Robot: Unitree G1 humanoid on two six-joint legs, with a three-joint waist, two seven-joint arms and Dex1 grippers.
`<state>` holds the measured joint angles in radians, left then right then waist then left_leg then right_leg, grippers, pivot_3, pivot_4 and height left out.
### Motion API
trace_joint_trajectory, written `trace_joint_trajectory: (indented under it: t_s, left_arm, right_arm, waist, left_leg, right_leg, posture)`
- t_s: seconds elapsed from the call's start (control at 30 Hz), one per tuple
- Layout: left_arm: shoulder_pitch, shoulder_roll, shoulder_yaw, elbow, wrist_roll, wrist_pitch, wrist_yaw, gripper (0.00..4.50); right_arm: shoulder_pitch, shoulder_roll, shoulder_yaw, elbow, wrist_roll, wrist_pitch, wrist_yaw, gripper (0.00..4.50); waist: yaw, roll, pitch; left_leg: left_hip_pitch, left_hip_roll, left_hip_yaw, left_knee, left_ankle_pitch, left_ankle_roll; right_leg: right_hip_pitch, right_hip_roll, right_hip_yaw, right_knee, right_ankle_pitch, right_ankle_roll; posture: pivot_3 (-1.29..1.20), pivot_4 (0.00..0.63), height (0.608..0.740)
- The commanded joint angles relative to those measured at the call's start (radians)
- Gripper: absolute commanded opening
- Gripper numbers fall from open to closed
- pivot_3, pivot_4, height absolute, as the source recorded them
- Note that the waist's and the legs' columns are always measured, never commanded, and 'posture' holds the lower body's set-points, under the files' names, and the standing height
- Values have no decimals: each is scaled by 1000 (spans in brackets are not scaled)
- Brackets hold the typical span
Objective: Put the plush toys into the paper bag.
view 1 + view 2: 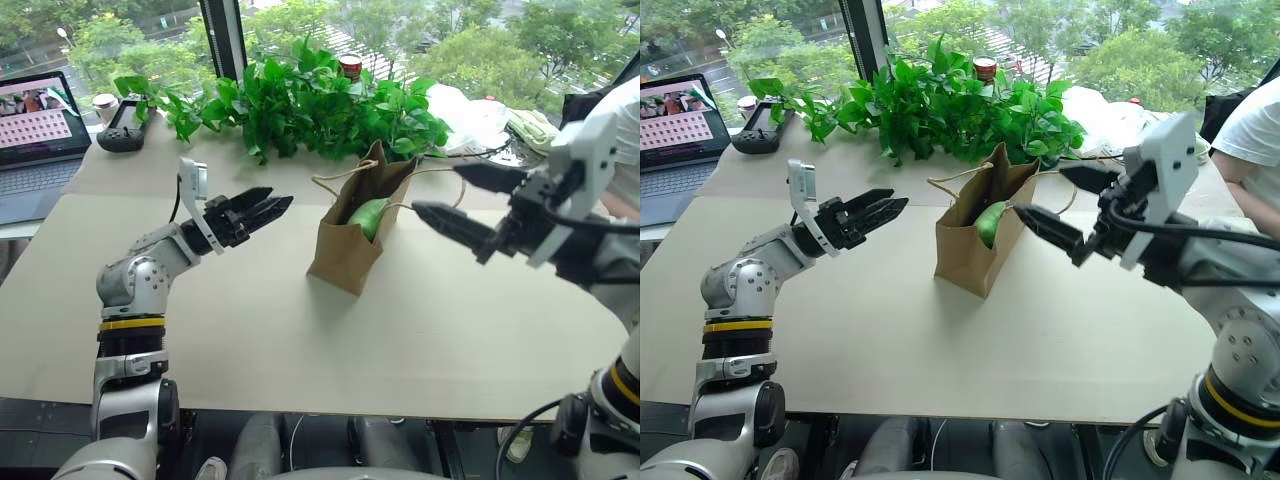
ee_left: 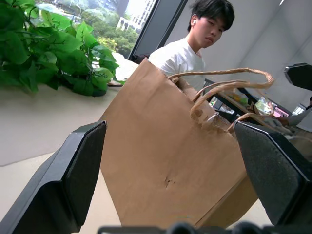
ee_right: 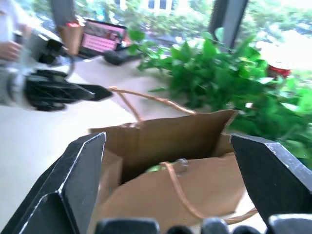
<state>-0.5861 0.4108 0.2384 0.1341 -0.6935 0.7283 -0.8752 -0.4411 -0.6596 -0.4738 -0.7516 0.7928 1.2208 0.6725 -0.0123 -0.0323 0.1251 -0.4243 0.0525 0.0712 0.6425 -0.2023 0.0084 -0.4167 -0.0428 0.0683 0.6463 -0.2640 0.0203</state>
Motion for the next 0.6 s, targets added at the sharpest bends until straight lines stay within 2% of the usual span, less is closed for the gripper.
trace_joint_trajectory:
  t_s: [0.03,0.1,0.2,0.33,0.43,0.6]
  left_arm:
    - [11,-8,-12,-69,-17,-9,7,4500]
    - [25,-10,-38,-85,-4,-23,-6,4500]
    - [34,-13,-51,-93,-4,-31,-10,4500]
    - [51,9,-102,-93,30,-64,-57,4500]
    - [55,20,-121,-80,43,-84,-85,4500]
    - [72,39,-191,-84,102,-144,-133,4500]
  right_arm:
    - [32,-21,-14,-34,99,-17,12,4000]
    - [57,-39,12,-22,101,-18,6,3491]
    - [115,-99,91,-21,68,-45,25,2455]
    - [110,-146,316,89,-124,-129,-55,1091]
    - [49,-122,439,203,-242,-184,-121,94]
    - [-75,-30,541,312,-331,-227,-182,19]
  waist:
    - [-1,0,0]
    - [-1,0,0]
    - [-1,0,0]
    - [-7,0,0]
    - [-8,0,0]
    - [-6,0,0]
  left_leg:
    - [0,0,0,0,0,0]
    - [0,0,-1,0,0,0]
    - [2,-1,-2,0,0,1]
    - [3,-1,-2,0,0,1]
    - [5,-3,-2,0,1,1]
    - [4,-3,-2,0,1,1]
  right_leg:
    - [0,0,0,0,0,0]
    - [0,0,0,0,0,0]
    - [3,0,0,0,0,0]
    - [4,0,0,-1,-1,1]
    - [6,0,1,-1,-1,1]
    - [6,1,1,-1,-1,1]
  posture:
    - [0,150,740]
    - [0,150,740]
    - [0,150,740]
    - [0,150,740]
    - [0,150,740]
    - [0,150,740]
